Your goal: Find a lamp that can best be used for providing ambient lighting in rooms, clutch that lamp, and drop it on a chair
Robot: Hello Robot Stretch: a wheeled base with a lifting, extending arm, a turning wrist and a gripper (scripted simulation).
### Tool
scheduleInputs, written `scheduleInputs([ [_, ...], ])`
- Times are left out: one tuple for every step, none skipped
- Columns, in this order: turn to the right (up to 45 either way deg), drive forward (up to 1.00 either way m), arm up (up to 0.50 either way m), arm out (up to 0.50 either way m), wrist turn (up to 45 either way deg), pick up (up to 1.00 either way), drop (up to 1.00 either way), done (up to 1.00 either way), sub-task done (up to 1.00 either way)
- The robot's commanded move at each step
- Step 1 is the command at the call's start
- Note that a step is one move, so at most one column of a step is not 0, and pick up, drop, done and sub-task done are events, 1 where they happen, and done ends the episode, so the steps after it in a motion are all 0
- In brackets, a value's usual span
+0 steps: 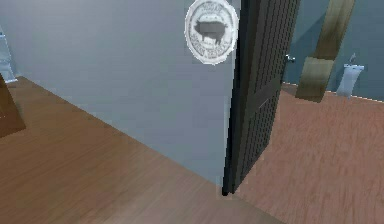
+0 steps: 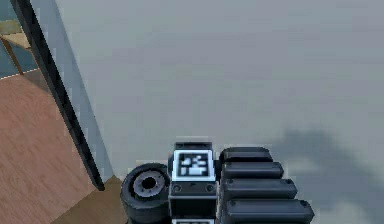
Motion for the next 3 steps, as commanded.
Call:
scheduleInputs([
  [-45.0, 0.00, 0.00, 0.00, 0.0, 0.00, 0.00, 0.00, 0.00],
  [-6.0, 0.00, 0.00, 0.00, 0.0, 0.00, 0.00, 0.00, 0.00],
  [0.0, 0.05, 0.00, 0.00, 0.0, 0.00, 0.00, 0.00, 0.00],
])
